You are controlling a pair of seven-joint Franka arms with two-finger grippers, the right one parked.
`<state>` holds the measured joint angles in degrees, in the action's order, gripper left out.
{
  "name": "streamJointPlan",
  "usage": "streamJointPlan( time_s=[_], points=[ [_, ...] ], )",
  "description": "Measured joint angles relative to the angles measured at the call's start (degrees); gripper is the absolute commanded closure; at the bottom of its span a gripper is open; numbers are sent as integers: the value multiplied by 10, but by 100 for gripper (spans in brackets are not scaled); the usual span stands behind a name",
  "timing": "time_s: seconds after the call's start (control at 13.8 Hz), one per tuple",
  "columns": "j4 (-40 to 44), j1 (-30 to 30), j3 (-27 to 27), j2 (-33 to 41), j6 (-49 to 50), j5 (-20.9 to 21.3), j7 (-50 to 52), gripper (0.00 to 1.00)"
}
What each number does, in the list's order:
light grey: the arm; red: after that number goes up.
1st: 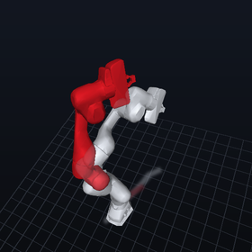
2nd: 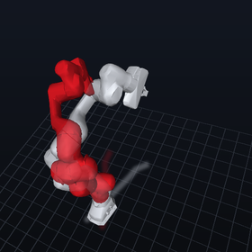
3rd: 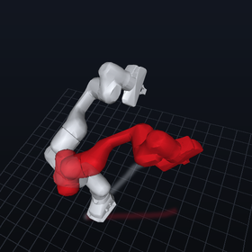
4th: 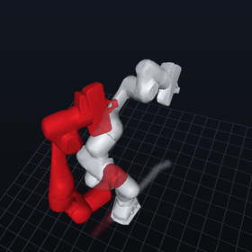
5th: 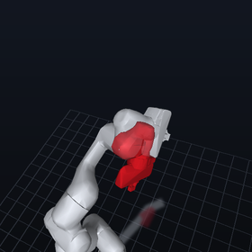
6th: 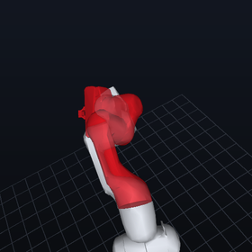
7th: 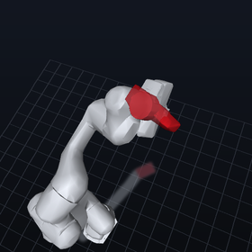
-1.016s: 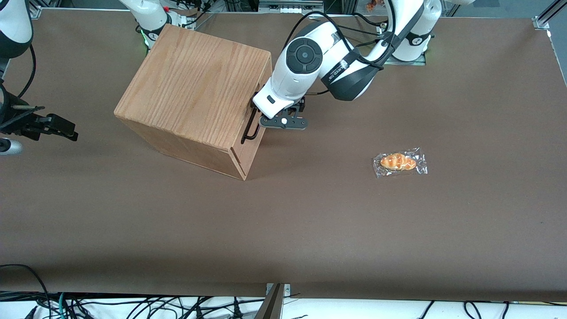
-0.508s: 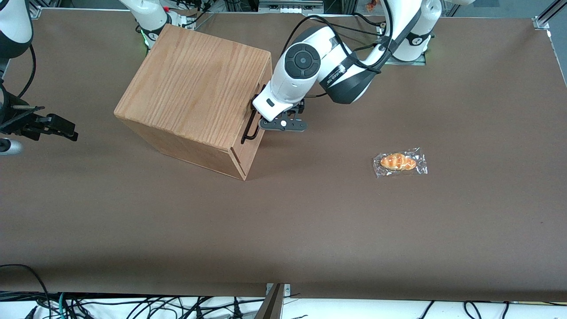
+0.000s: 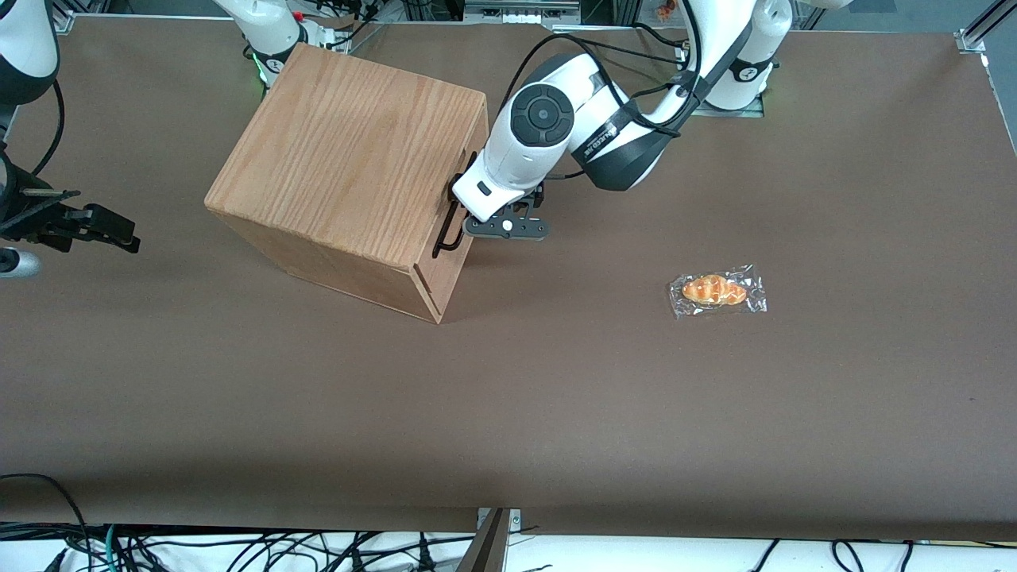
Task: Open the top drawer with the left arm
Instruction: 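Pull the handle with the left gripper, sliding the drawer out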
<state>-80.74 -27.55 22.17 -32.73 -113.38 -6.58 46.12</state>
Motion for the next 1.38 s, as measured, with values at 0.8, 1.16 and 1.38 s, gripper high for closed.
streamJointPlan(
  time_s=[0.8, 1.16, 1.38],
  points=[
    [0, 0, -4, -9, -16, 0, -1, 0],
    [0, 9, -5, -7, -4, 11, -3, 0],
    [0, 10, -5, -6, -2, 14, -3, 0]
  ],
)
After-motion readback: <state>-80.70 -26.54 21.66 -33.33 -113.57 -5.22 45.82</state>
